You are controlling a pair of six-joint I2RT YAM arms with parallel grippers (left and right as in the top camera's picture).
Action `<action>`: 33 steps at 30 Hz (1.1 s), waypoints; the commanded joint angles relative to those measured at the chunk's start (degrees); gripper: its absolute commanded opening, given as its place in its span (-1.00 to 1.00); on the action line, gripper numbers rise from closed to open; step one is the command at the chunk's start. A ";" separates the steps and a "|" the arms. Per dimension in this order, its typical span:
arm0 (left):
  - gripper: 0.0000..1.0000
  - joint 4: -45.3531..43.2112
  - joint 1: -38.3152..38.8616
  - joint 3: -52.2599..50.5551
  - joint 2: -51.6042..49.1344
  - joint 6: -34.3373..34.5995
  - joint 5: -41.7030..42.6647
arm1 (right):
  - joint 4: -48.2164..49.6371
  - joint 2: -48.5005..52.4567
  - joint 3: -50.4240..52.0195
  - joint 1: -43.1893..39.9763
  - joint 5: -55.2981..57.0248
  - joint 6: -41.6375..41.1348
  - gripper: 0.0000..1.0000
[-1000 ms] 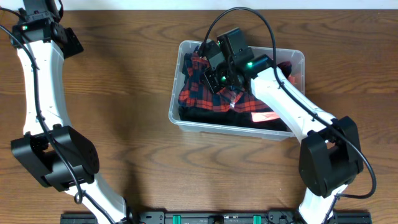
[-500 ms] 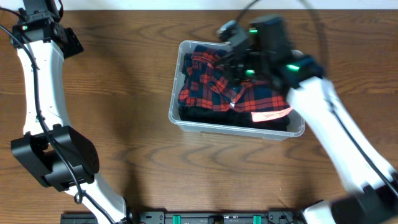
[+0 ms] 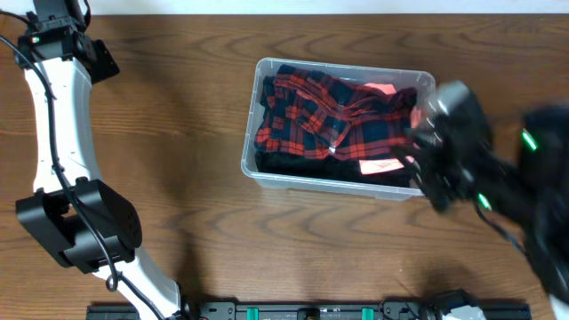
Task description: Pack container
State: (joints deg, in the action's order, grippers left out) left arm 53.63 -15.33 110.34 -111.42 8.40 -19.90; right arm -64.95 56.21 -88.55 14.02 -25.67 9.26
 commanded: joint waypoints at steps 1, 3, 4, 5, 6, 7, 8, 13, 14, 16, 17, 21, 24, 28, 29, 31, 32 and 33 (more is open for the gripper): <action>0.96 0.15 -0.13 0.02 -0.28 0.07 -0.72 | -1.84 -6.21 -0.33 -0.57 2.38 1.75 0.70; 0.96 0.15 -0.13 0.02 -0.28 0.07 -0.72 | -2.43 -9.62 -0.33 -0.57 2.36 1.75 0.98; 0.96 0.15 -0.13 0.02 -0.28 0.07 -0.72 | -2.45 -11.02 -0.33 -0.57 2.36 1.75 0.99; 0.96 0.15 -0.13 0.02 -0.28 0.07 -0.72 | -2.47 -12.11 -0.33 -0.57 2.34 1.75 0.98; 0.96 0.15 -0.13 0.02 -0.28 0.07 -0.72 | -2.62 -13.25 -0.33 -0.57 2.34 1.73 0.99; 0.96 0.15 -0.13 0.02 -0.28 0.07 -0.72 | -3.04 -14.34 -0.33 -0.57 2.34 1.73 0.98; 0.96 0.15 -0.13 0.02 -0.28 0.07 -0.72 | -3.39 -14.93 -0.33 -0.57 2.34 1.73 0.99; 0.96 0.15 -0.13 0.02 -0.28 0.07 -0.72 | -7.82 -17.09 -0.33 -0.57 2.23 -0.20 0.98; 0.96 0.15 -0.13 0.02 -0.28 0.07 -0.72 | -8.63 -17.09 -0.33 -0.55 2.23 -1.33 0.99; 0.96 0.15 -0.13 0.02 -0.28 0.07 -0.72 | -10.78 -17.09 -0.33 -0.55 2.25 -4.74 0.99; 0.96 0.15 -0.13 0.02 -0.28 0.07 -0.72 | -11.61 -17.09 -0.33 -0.55 2.23 -5.97 0.98; 0.96 0.15 -0.13 0.02 -0.28 0.07 -0.72 | -14.64 -17.09 -0.33 -0.55 2.69 -7.48 0.99; 0.96 0.15 -0.13 0.02 -0.28 0.07 -0.72 | -12.39 -17.09 -0.31 -0.57 5.05 -7.48 0.99; 0.96 0.15 -0.13 0.02 -0.28 0.07 -0.72 | -10.01 -17.09 -0.31 -0.57 7.98 -7.48 0.98; 0.96 0.15 -0.13 0.02 -0.28 0.07 -0.72 | -9.57 -17.09 -0.31 -0.57 8.37 -7.50 0.98; 0.96 0.15 -0.13 0.02 -0.28 0.07 -0.72 | -8.92 -17.09 -0.31 -0.57 8.81 -7.48 0.98; 0.96 0.15 -0.13 0.02 -0.28 0.07 -0.72 | -8.63 -17.09 -0.28 -0.57 9.05 -7.45 0.98; 0.96 0.15 -0.13 0.02 -0.28 0.07 -0.72 | -8.15 -17.09 -0.26 -0.57 9.53 -7.45 0.98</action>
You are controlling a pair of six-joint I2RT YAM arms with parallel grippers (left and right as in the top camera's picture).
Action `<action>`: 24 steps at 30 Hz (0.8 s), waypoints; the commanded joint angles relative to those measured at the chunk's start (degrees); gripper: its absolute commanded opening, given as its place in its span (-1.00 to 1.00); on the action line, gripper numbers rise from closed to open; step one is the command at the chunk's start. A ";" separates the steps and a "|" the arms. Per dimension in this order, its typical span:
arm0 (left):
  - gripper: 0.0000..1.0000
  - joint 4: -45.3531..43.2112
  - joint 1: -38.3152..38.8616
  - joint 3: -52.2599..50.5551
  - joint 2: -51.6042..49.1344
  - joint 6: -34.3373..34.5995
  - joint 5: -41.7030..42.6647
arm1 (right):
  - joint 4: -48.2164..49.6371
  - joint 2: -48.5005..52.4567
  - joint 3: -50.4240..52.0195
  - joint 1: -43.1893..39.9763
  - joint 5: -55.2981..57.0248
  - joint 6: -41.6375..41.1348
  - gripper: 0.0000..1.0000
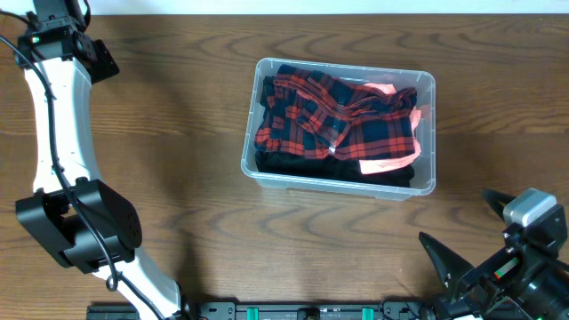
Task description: Pack container
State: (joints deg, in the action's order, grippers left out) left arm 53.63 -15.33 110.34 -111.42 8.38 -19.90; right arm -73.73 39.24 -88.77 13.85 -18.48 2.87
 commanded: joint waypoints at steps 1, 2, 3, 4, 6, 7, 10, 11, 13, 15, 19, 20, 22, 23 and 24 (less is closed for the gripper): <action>0.96 0.15 -0.13 0.02 -0.28 0.09 -0.72 | 0.98 -0.13 -0.04 -0.37 2.80 -1.07 0.99; 0.96 0.15 -0.13 0.02 -0.28 0.09 -0.72 | 1.33 -0.13 -0.04 -0.20 3.34 -1.09 0.99; 0.96 0.15 -0.13 0.02 -0.28 0.09 -0.72 | 1.64 -0.13 -0.02 0.48 4.04 -1.07 0.98; 0.96 0.15 -0.13 0.02 -0.28 0.09 -0.72 | 1.79 -0.13 -0.02 1.09 4.94 -1.09 0.99; 0.96 0.15 -0.13 0.02 -0.28 0.09 -0.72 | 1.79 -0.15 0.17 1.90 6.60 -1.09 0.98; 0.96 0.15 -0.13 0.02 -0.28 0.09 -0.72 | 1.81 -0.28 0.48 2.10 7.58 -1.09 0.98; 0.96 0.15 -0.13 0.02 -0.28 0.09 -0.72 | 3.17 -0.90 2.82 2.89 9.57 -1.07 0.99; 0.96 0.15 -0.13 0.02 -0.28 0.09 -0.72 | 4.09 -1.29 4.04 2.99 9.79 -1.03 0.99; 0.96 0.15 -0.13 0.02 -0.28 0.09 -0.72 | 6.71 -2.51 7.52 3.02 9.92 -0.90 0.98; 0.96 0.15 -0.13 0.02 -0.28 0.09 -0.72 | 10.45 -4.50 12.68 3.02 9.92 -0.90 0.98; 0.96 0.15 -0.13 0.02 -0.28 0.09 -0.72 | 20.72 -9.49 25.88 3.02 10.14 -0.85 0.98; 0.96 0.15 -0.13 0.02 -0.28 0.09 -0.72 | 23.56 -10.75 29.31 3.02 10.12 -0.63 0.99; 0.96 0.15 -0.13 0.02 -0.28 0.09 -0.72 | 29.14 -13.22 35.60 3.02 10.12 -0.66 0.99; 0.96 0.15 -0.13 0.02 -0.28 0.09 -0.72 | 31.54 -14.27 38.18 3.02 10.12 -0.66 0.99; 0.96 0.15 -0.13 0.02 -0.28 0.09 -0.72 | 34.21 -15.47 41.00 3.02 10.12 -0.66 0.98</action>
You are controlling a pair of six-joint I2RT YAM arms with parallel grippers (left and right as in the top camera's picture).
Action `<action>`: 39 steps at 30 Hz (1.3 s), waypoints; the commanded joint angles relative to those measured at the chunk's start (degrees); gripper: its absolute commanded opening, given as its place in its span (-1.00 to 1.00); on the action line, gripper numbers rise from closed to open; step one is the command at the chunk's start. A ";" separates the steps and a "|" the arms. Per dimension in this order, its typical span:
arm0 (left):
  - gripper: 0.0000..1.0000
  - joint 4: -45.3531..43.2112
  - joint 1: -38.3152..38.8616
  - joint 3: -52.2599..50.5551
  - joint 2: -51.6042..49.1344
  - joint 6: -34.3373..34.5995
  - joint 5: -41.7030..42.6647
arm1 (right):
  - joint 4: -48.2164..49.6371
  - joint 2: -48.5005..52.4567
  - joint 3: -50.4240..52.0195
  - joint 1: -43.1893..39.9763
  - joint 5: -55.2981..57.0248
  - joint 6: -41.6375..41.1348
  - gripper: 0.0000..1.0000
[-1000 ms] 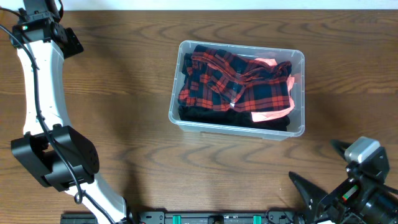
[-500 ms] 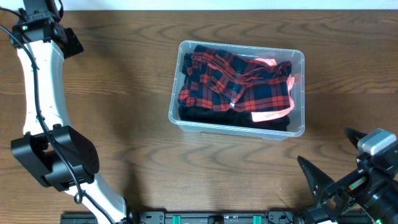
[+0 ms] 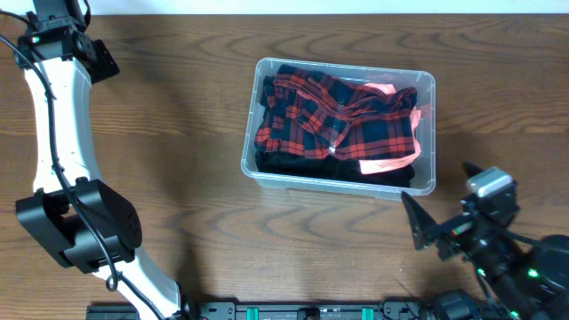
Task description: Pack container
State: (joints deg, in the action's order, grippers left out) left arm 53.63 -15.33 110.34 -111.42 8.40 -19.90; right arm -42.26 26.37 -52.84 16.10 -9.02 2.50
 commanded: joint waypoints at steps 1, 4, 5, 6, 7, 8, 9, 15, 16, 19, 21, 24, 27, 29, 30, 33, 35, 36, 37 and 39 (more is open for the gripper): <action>0.96 0.15 -0.13 0.02 -0.28 0.07 -0.72 | 5.42 -3.80 7.82 0.76 0.63 -0.33 0.99; 0.96 0.15 -0.13 0.02 -0.28 0.07 -0.72 | 11.80 -6.64 14.29 0.76 0.63 -0.31 0.99; 0.96 0.15 -0.13 0.02 -0.28 0.07 -0.72 | 13.81 -7.54 16.33 0.76 0.63 -0.31 0.98; 0.96 0.15 -0.13 0.02 -0.28 0.07 -0.72 | 16.24 -8.48 18.80 0.76 0.63 -0.31 0.99; 0.96 0.15 -0.13 0.02 -0.28 0.07 -0.72 | 18.01 -9.16 20.57 0.76 0.63 -0.31 0.98; 0.96 0.15 -0.13 0.02 -0.28 0.07 -0.72 | 19.89 -9.79 22.45 0.76 0.63 -0.31 0.99; 0.96 0.15 -0.13 0.02 -0.28 0.07 -0.72 | 21.62 -10.40 24.11 0.76 0.63 -0.33 0.99; 0.96 0.15 -0.13 0.02 -0.28 0.07 -0.72 | 35.17 -14.14 34.84 0.81 0.61 -0.33 0.98; 0.96 0.15 -0.13 0.02 -0.28 0.07 -0.72 | 37.35 -14.58 36.26 0.81 0.61 -0.33 0.98; 0.96 0.15 -0.13 0.02 -0.28 0.07 -0.72 | 42.82 -15.72 39.69 0.81 0.63 -0.33 0.98; 0.96 0.15 -0.13 0.02 -0.28 0.07 -0.72 | 45.94 -16.44 41.79 0.81 0.63 -0.33 0.98; 0.96 0.15 -0.13 0.02 -0.28 0.07 -0.72 | 49.66 -17.07 44.26 0.81 0.66 -0.31 0.99; 0.96 0.15 -0.13 0.02 -0.28 0.07 -0.72 | 53.94 -17.57 47.19 0.81 0.66 -0.31 0.98; 0.96 0.15 -0.13 0.02 -0.28 0.07 -0.72 | 55.74 -18.03 48.61 0.81 0.66 -0.31 0.98; 0.96 0.15 -0.13 0.02 -0.28 0.07 -0.72 | 56.43 -18.38 49.35 0.81 0.66 -0.31 0.98; 0.96 0.15 -0.13 0.02 -0.28 0.07 -0.72 | 56.83 -19.56 50.80 0.81 0.66 -0.33 0.99; 0.96 0.15 -0.13 0.02 -0.28 0.07 -0.72 | 56.83 -20.44 51.63 0.81 0.68 -0.28 0.98; 0.96 0.15 -0.13 0.02 -0.28 0.07 -0.72 | 56.83 -20.79 51.98 0.79 0.70 -0.28 0.98; 0.96 0.15 -0.13 0.02 -0.28 0.07 -0.72 | 56.83 -21.09 52.37 0.72 0.94 -0.28 0.98; 0.96 0.15 -0.13 0.02 -0.28 0.07 -0.72 | 55.69 -21.81 52.52 0.59 1.31 -0.28 0.98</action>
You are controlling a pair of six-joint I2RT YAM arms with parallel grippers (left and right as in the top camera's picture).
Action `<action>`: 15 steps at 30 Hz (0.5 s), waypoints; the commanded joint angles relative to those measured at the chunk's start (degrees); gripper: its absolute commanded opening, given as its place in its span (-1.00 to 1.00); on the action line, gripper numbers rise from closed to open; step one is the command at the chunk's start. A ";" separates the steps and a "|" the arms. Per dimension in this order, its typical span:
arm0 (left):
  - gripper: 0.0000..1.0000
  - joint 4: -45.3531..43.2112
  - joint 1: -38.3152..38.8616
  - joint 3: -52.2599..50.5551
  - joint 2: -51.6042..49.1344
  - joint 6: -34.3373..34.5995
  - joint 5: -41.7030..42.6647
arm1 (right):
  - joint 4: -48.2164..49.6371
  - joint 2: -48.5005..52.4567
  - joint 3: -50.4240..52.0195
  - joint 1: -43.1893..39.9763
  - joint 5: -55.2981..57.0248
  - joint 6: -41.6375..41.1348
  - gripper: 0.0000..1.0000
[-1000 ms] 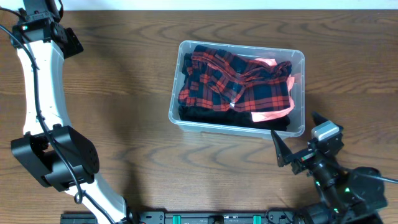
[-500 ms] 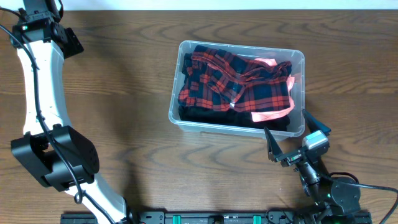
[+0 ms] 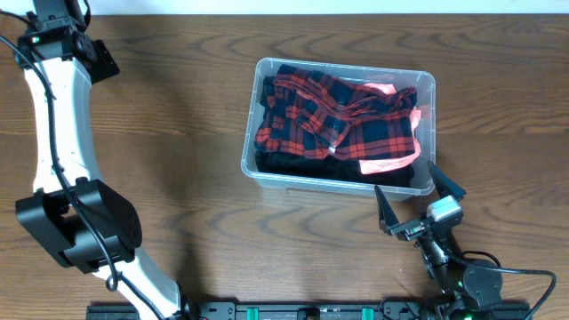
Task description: Pack container
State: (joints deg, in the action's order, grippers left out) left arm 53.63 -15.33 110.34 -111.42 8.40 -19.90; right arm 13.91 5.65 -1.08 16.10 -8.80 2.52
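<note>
A clear plastic container stands on the wooden table right of centre. Inside it lies a red and black plaid garment over dark cloth, with a pink piece at its front right and back right. My right gripper is open just in front of the container's front right corner, its two fingers spread wide and empty. My left arm runs up the left side of the table; its gripper end sits at the far left corner, and its jaws cannot be made out.
The table's front edge carries a black rail with green clips. The right arm's body sits low at the front right. Bare wood lies between the left arm and the container.
My right gripper has moved left and toward the container, from the front right of the table to just in front of the container's front right corner. It is still open. The left arm is unchanged.
At first my right arm was a blur over the container's right end. Then it was down at the front right corner of the table, open and empty. It then stood nearer the container, and now its fingers are by the front right corner. The clothes have not shifted.
</note>
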 commanded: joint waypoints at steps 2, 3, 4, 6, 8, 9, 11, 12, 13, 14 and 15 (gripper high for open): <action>0.96 0.15 -0.13 0.02 -0.28 0.07 -0.72 | -1.11 -1.51 0.76 0.26 1.11 -0.33 0.98; 0.96 0.15 -0.13 0.02 -0.28 0.07 -0.72 | -1.40 -1.73 0.76 -0.07 1.11 -0.31 0.99; 0.96 0.15 -0.13 0.02 -0.28 0.07 -0.72 | -1.81 -1.92 0.76 -0.44 1.09 -0.33 0.98; 0.96 0.15 -0.13 0.02 -0.28 0.07 -0.72 | -3.26 -2.58 0.76 -1.44 1.03 -0.35 0.99; 0.96 0.15 -0.13 0.02 -0.28 0.07 -0.72 | -5.66 -3.80 0.76 -2.60 0.98 -0.33 0.99; 0.96 0.15 -0.13 0.02 -0.28 0.07 -0.72 | -7.13 -4.59 0.76 -3.30 0.98 -0.35 0.99; 0.96 0.15 -0.13 0.02 -0.28 0.07 -0.72 | -9.07 -5.35 0.76 -4.74 1.01 -0.33 0.99; 0.96 0.15 -0.13 0.02 -0.28 0.07 -0.72 | -9.33 -5.35 0.79 -5.29 0.98 -0.33 0.98; 0.96 0.15 -0.13 0.02 -0.28 0.07 -0.72 | -9.88 -5.35 0.79 -5.95 1.03 -0.33 0.99; 0.96 0.15 -0.13 0.02 -0.28 0.07 -0.72 | -10.36 -5.35 0.79 -6.62 1.03 -0.33 0.99; 0.96 0.15 -0.13 0.02 -0.28 0.07 -0.72 | -10.67 -5.35 0.79 -7.21 1.03 -0.33 0.98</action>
State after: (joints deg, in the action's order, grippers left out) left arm 53.63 -15.33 110.34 -111.42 8.40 -19.90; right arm 3.88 0.84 -0.45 10.66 -8.16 2.50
